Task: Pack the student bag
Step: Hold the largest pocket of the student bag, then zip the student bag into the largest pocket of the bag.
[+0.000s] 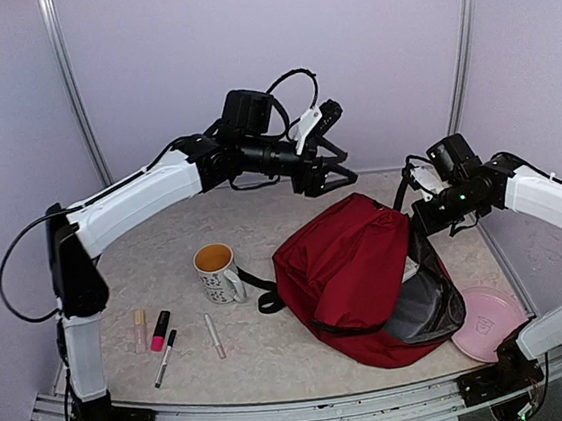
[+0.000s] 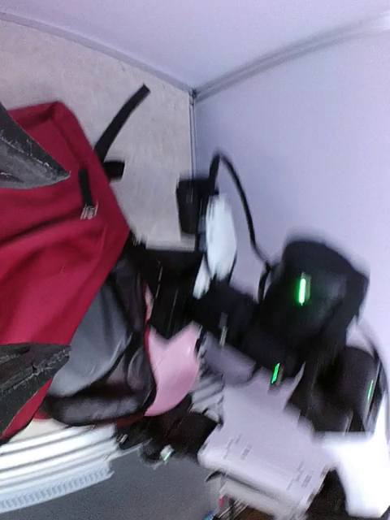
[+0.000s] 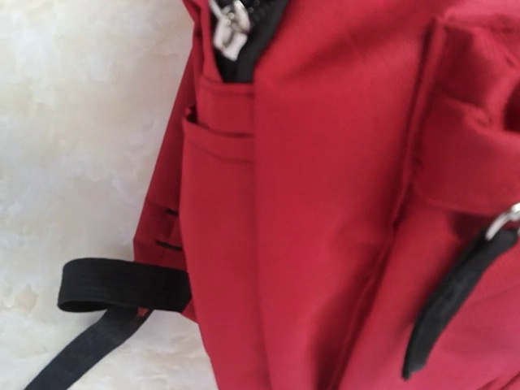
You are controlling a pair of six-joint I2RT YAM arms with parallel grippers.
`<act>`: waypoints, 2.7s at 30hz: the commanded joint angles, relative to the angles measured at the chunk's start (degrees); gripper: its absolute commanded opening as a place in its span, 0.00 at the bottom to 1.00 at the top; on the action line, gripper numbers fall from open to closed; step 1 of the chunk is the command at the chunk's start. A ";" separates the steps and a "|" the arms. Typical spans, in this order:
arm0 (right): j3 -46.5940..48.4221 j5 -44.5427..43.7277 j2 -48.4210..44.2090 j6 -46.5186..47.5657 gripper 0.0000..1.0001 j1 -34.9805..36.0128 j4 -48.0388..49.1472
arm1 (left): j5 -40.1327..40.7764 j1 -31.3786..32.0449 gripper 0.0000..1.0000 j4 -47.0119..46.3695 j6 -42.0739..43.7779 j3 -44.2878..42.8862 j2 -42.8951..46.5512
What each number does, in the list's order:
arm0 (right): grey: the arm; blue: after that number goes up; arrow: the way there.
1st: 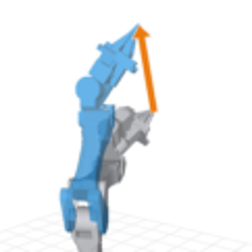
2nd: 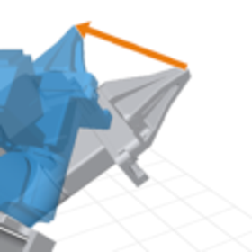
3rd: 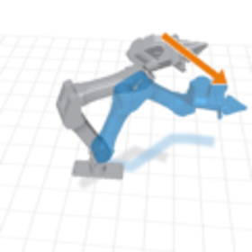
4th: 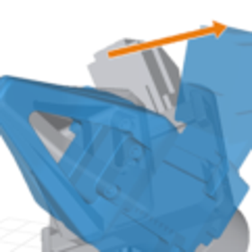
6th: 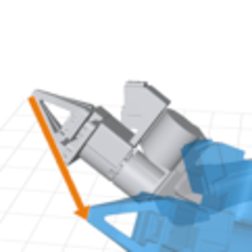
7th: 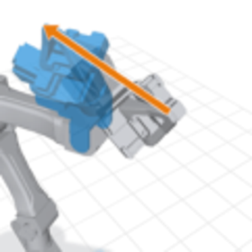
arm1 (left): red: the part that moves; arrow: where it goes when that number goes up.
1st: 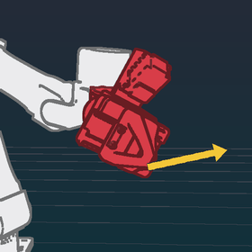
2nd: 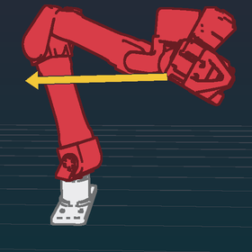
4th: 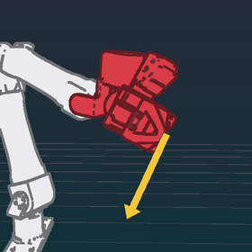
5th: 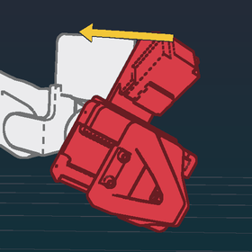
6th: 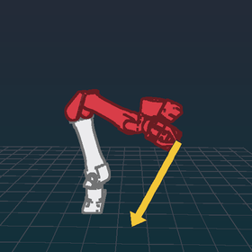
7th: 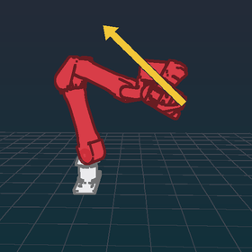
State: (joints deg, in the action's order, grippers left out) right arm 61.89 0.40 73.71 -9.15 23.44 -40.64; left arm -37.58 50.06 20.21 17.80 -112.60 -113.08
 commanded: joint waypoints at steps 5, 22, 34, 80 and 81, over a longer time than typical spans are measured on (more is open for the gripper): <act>0.38 0.10 -1.71 2.99 0.00 -0.56 3.27 | 4.83 -0.84 0.92 -2.60 -14.65 -18.19 -26.13; 16.64 14.89 8.53 9.65 0.00 -2.17 14.75 | 6.56 6.86 0.51 -17.23 -8.54 6.67 -14.81; 22.01 34.49 5.27 19.79 0.00 -2.08 11.16 | 0.28 12.55 0.53 -15.27 2.75 18.51 3.56; 11.85 21.09 -6.78 22.23 0.00 0.90 -5.51 | -1.30 -4.34 0.00 -19.21 3.09 27.42 12.11; 11.31 20.62 -7.21 21.53 0.00 0.64 -5.69 | -1.59 -4.69 0.00 -19.36 2.90 27.69 12.37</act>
State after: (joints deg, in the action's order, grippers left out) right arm 74.85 28.03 69.93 16.25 25.93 -44.45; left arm -36.25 47.35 5.72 21.85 -85.82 -105.16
